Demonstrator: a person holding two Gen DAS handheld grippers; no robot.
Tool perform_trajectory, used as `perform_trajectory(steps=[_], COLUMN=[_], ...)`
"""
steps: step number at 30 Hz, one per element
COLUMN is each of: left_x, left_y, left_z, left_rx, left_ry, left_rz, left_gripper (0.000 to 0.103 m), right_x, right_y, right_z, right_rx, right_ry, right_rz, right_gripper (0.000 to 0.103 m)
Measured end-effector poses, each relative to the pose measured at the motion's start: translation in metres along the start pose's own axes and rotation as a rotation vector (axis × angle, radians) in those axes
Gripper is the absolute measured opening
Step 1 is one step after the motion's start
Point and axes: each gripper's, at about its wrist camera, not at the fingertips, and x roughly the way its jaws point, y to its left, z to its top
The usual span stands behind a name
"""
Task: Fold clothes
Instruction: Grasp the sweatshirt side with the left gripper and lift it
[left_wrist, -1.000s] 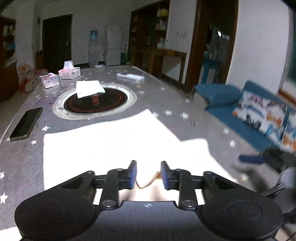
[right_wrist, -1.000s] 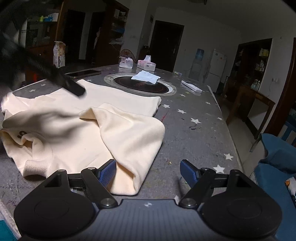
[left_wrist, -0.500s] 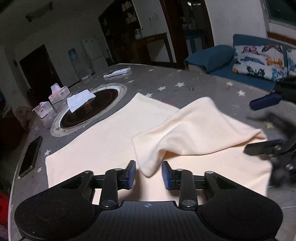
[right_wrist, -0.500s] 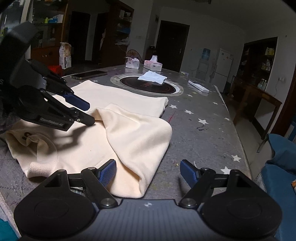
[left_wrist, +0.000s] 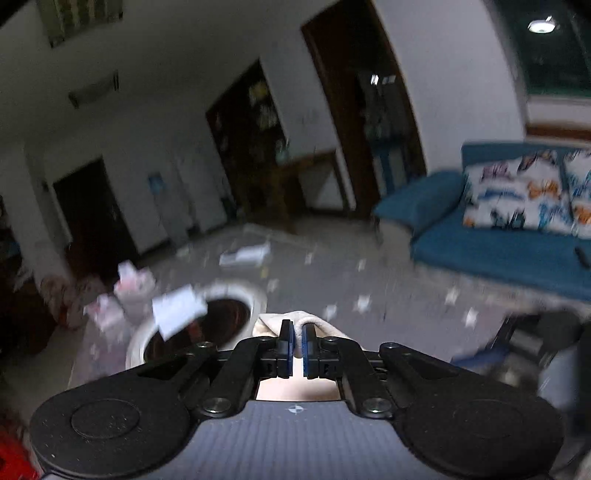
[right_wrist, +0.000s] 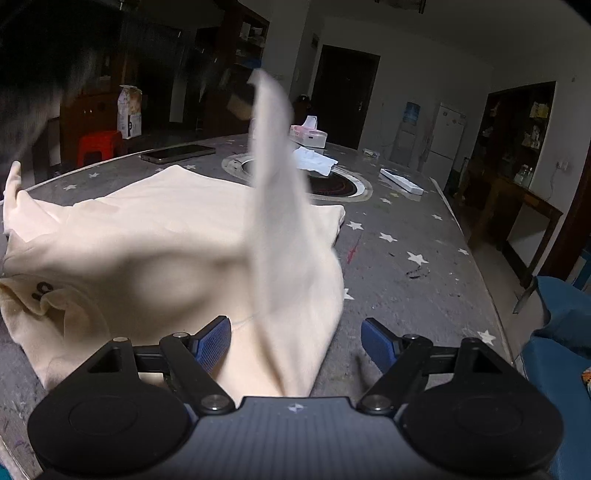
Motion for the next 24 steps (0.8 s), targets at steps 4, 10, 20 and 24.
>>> perform_trajectory(steps=[4,10,20,24], left_x=[-0.018,-0.042,-0.051,-0.047], left_y=[0.0,0.008,0.015,0.016], left_z=[0.018,0.01,-0.086,-0.12], left_rx=[0.02,0.008,-0.078,-0.088], left_ry=[-0.07,-0.075,0.177,0.266], left_rz=[0.006,0.051,0.122,0.138], left_gripper=[0.005,0.005,0.005,0.006], right_x=[-0.002,-0.011,-0.024,-0.033], right_y=[0.005,0.002,-0.002,-0.002], right_z=[0.002,-0.006,-0.02,-0.02], right_rx=[-0.023,-0.071,-0.105,-0.12], right_ry=[-0.009,0.001,0.017,0.03], right_rz=[-0.009,-0.071,-0.054,0.004], right_gripper=[0.079,0.08,0.081,0.081])
